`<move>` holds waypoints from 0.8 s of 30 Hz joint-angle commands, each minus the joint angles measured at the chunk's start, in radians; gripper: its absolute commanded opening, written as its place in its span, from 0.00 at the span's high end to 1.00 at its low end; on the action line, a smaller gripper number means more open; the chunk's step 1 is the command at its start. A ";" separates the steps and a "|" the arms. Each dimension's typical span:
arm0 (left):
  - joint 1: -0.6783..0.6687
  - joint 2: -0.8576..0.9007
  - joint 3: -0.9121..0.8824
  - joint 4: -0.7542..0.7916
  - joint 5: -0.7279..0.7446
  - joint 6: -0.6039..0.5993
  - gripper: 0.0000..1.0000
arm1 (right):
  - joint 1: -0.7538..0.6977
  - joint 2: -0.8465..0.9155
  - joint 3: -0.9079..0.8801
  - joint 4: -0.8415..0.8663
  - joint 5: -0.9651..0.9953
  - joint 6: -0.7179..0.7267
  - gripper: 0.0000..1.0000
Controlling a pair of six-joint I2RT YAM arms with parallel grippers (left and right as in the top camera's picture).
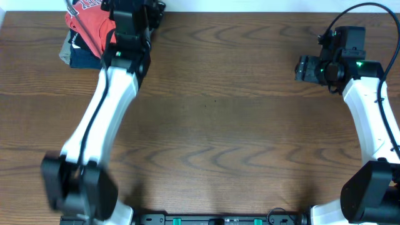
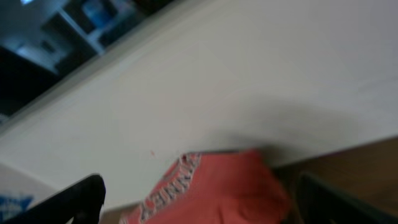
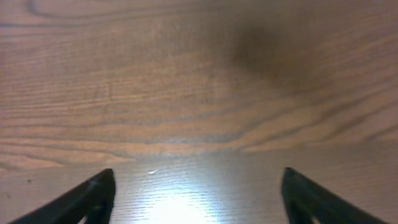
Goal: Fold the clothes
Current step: 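Lower the shirt onto the stack and open the left gripper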
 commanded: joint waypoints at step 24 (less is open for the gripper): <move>-0.058 -0.128 0.023 -0.468 -0.019 -0.008 0.02 | 0.003 -0.295 0.144 0.109 0.005 -0.082 0.01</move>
